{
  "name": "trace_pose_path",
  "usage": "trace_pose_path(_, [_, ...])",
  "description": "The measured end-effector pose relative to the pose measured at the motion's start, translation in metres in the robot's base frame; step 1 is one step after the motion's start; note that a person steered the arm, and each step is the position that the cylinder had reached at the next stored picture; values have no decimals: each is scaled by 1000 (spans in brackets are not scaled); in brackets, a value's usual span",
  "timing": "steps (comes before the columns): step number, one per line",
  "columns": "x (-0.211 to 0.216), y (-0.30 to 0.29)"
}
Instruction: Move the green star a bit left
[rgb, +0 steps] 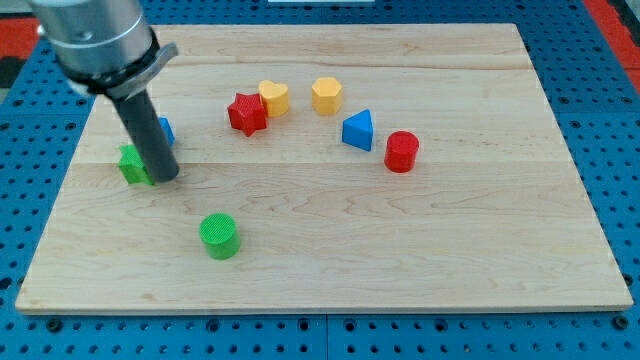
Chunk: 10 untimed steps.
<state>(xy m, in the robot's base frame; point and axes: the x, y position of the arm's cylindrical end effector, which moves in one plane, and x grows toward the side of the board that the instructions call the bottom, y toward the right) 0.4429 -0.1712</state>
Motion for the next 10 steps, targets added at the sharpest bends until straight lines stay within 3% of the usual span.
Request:
trace_pose_path(1, [-34,6])
trace_pose_path(3, [-45,-58])
trace_pose_path(5, [-38,67])
trace_pose_path(6, [8,55])
trace_pose_path(7, [18,7])
trace_pose_path(9, [-5,-68])
trace_pose_path(10, [-5,-78])
